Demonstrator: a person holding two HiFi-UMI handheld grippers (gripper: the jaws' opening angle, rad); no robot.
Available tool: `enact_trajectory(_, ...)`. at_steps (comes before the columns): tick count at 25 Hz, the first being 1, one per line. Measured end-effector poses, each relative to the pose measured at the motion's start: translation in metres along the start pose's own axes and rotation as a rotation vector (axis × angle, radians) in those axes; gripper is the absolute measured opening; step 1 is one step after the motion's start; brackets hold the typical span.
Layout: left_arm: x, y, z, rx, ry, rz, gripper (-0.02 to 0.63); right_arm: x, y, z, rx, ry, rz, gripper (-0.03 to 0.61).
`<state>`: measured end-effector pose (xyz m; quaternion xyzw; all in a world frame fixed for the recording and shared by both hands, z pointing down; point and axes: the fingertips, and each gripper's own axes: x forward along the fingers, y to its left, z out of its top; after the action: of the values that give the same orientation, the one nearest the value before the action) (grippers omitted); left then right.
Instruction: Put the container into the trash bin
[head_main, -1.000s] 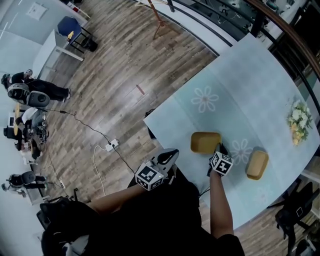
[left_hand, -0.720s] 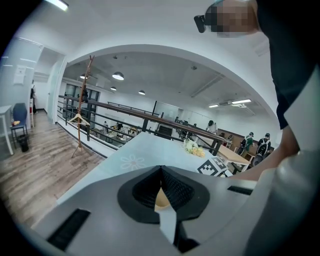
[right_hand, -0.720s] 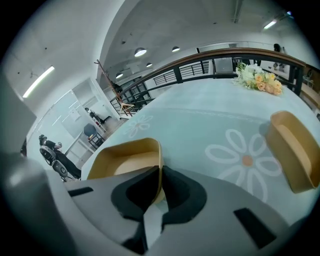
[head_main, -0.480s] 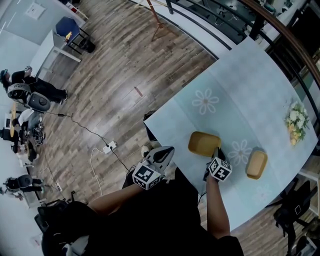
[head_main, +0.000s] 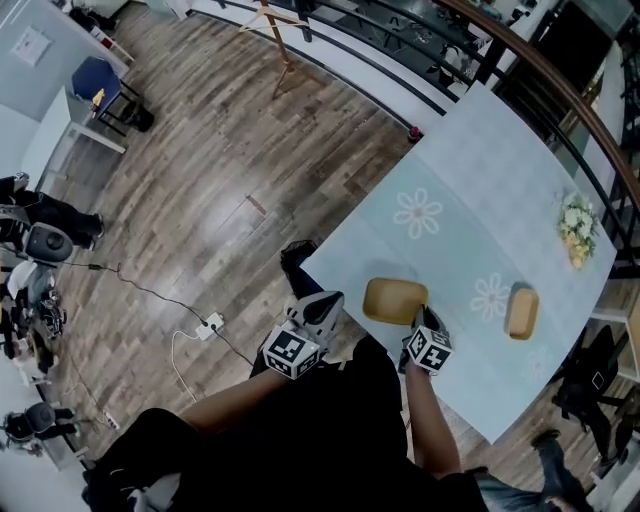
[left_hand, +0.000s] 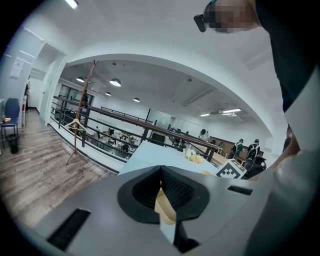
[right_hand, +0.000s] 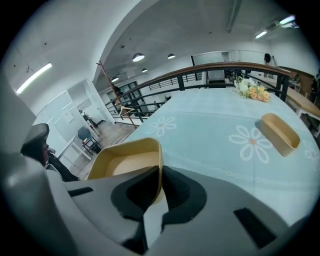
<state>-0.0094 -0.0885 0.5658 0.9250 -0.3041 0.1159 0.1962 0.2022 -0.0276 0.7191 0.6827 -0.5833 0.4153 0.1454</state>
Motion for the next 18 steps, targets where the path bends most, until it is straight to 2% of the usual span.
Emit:
enact_trajectory(3,-0.028,0.038,0.003,-0.007,0.000,-0.034,0.014,-0.004,0.041,-0.011,0.035,-0.015,-0.037,0.043)
enact_trajectory(6,-0.050,0.062,0.007,-0.020,-0.016,-0.105,0.014,-0.021,0.069,-0.020,0.102,-0.037,-0.101,0.043)
enact_trajectory(10,-0.086,0.098,-0.007,-0.074,0.015,-0.169,0.014,-0.035,0.106,-0.040,0.128,-0.035,-0.165,0.043)
enact_trajectory(13,-0.112,0.124,-0.012,-0.054,0.051,-0.170,0.014,-0.044,0.131,-0.056,0.164,-0.024,-0.192,0.043)
enact_trajectory(18,-0.135,0.159,-0.020,-0.013,0.061,-0.156,0.014,-0.052,0.163,-0.081,0.206,-0.039,-0.206,0.043)
